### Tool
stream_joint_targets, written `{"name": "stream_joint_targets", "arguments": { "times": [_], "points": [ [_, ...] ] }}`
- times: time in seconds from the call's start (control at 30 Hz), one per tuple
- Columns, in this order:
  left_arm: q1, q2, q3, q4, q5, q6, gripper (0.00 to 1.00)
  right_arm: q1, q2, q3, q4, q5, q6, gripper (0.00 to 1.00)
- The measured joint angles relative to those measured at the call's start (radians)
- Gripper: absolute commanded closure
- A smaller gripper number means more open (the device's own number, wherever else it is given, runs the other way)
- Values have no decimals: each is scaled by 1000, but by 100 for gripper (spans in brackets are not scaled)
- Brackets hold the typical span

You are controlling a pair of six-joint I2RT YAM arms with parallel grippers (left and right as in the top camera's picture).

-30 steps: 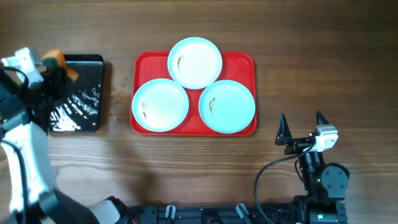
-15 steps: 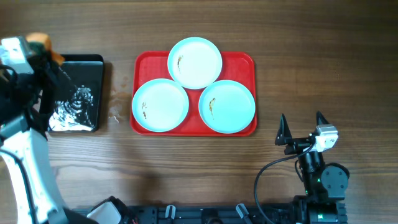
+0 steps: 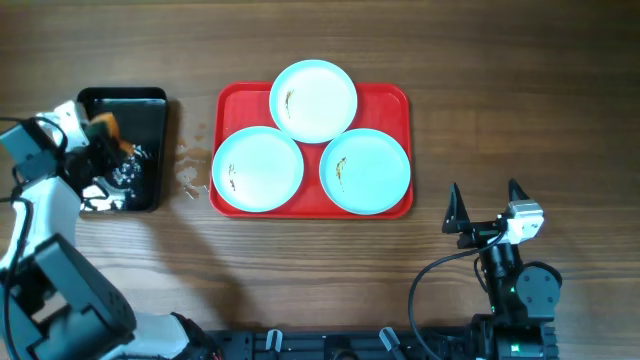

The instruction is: Clean dirty plates on tray and stack at the side

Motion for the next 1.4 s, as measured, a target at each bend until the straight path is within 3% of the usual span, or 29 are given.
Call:
{"name": "stream_joint_targets", "arguments": {
  "times": [0.17,0.3,0.5,0.6,0.93,1.0,1.23,1.4],
  "points": [
    [1,-214,22,158,123,-69,96,0,0,0,0,0,0,0],
    [0,-310,52,111,117,-98,96,0,0,0,0,0,0,0],
    [2,-3,-21,1,-12,-45,96,0,0,0,0,0,0,0],
    [2,25,-40,-6,-8,-36,96,0,0,0,0,0,0,0],
    [2,-349,43,94,56,-34,96,0,0,0,0,0,0,0],
    [2,-335,43,57,40,-34,96,0,0,0,0,0,0,0],
    [2,20,3,-49,-45,-14,96,0,0,0,0,0,0,0],
    [2,0,-8,-43,-30,-14,96,0,0,0,0,0,0,1]
  ]
}}
